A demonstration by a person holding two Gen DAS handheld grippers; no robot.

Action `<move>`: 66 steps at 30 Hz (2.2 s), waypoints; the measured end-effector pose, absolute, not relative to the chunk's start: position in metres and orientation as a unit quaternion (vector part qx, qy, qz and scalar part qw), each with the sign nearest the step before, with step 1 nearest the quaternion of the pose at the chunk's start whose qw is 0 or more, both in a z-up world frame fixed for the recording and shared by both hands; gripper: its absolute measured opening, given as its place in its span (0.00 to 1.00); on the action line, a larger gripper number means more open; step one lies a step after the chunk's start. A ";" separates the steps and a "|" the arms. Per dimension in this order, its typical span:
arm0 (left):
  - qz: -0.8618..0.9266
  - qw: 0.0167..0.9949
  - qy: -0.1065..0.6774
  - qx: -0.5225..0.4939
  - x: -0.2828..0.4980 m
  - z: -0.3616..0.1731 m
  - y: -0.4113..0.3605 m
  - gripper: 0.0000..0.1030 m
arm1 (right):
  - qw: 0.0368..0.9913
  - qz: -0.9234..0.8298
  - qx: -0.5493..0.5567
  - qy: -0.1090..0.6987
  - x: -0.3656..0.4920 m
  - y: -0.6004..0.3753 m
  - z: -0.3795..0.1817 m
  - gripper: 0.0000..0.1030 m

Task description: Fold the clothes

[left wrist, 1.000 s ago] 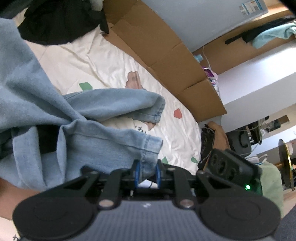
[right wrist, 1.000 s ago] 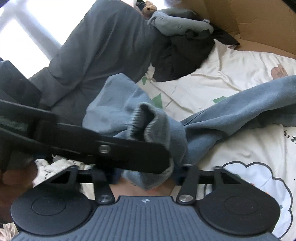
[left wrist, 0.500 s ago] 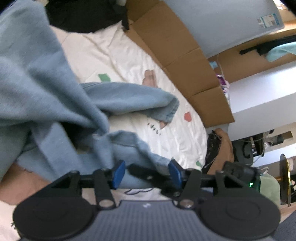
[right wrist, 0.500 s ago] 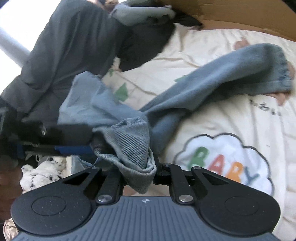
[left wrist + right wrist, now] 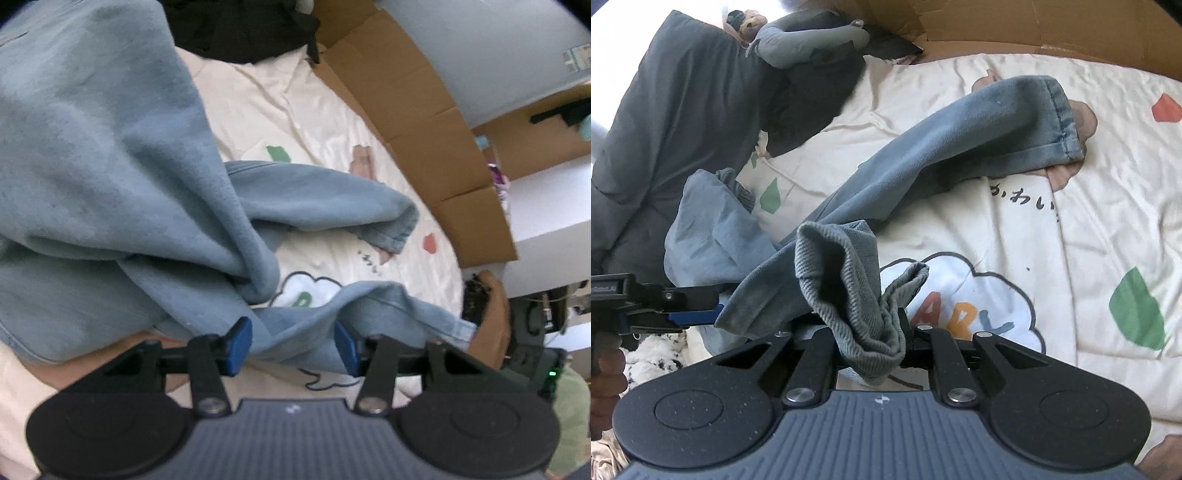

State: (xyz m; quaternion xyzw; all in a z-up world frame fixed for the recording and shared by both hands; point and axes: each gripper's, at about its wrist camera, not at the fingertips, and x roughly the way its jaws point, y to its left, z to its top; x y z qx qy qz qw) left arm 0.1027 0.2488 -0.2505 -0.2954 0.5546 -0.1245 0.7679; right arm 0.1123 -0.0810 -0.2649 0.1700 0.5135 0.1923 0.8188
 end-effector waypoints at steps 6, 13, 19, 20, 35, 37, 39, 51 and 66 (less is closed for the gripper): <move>-0.109 0.776 0.552 -0.286 0.099 -0.248 0.256 0.50 | 0.823 0.148 0.171 0.520 0.114 -0.105 -0.260 0.10; -0.065 0.784 0.553 -0.275 0.095 -0.252 0.270 0.50 | 0.816 0.095 0.152 0.549 0.105 -0.165 -0.251 0.10; -0.003 0.797 0.548 -0.255 0.091 -0.253 0.297 0.50 | 0.801 0.046 0.155 0.576 0.084 -0.193 -0.244 0.10; 0.013 0.800 0.546 -0.250 0.089 -0.252 0.302 0.50 | 0.798 0.038 0.158 0.581 0.080 -0.197 -0.244 0.10; 0.227 0.813 0.484 -0.231 0.065 -0.249 0.399 0.55 | 0.752 -0.123 0.120 0.636 0.028 -0.297 -0.224 0.08; 0.246 0.799 0.494 -0.237 0.063 -0.257 0.404 0.55 | 0.746 -0.144 0.116 0.640 0.020 -0.312 -0.222 0.08; 0.253 0.790 0.500 -0.249 0.059 -0.264 0.408 0.55 | 0.741 -0.161 0.115 0.642 0.013 -0.325 -0.221 0.08; 0.222 0.802 0.464 -0.306 0.057 -0.270 0.396 0.68 | 0.713 -0.243 0.084 0.653 -0.009 -0.373 -0.227 0.11; 0.141 0.791 0.494 -0.332 0.072 -0.273 0.378 0.16 | 0.745 -0.202 0.015 0.636 0.014 -0.326 -0.219 0.48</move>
